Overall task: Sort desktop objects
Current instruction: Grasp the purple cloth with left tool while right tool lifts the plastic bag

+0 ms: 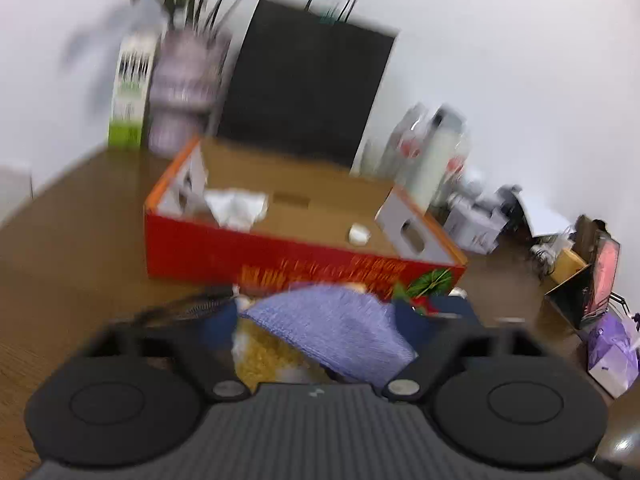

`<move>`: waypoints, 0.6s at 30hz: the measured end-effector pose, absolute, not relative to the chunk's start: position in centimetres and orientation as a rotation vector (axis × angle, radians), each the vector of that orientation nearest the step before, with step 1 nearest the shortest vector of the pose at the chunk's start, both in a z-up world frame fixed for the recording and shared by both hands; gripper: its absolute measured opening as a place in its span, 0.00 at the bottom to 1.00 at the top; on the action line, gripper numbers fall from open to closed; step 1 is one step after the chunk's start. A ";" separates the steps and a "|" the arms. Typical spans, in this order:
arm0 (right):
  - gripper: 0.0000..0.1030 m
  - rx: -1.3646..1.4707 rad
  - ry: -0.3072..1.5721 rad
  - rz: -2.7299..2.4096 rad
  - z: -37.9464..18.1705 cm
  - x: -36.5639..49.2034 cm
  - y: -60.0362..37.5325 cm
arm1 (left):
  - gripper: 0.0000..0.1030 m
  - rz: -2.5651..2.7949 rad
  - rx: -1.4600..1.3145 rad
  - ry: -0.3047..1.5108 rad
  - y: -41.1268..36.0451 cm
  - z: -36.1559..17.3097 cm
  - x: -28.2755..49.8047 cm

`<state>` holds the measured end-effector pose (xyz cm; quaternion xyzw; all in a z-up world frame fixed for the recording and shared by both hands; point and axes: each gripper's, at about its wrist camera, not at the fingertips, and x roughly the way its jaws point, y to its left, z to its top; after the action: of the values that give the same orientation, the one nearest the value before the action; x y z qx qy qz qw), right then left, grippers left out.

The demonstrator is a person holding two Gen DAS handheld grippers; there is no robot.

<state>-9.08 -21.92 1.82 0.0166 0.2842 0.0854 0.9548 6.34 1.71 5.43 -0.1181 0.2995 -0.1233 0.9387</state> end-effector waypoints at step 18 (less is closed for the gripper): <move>0.47 0.005 0.528 0.183 1.7 -10.0 -21.3 | 0.05 -0.408 -0.339 0.354 4.3 11.6 -6.5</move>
<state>-9.99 -21.28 1.67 0.0026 0.2604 0.0905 0.9612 -6.48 4.32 11.60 -0.1666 0.1738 -0.2005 0.9496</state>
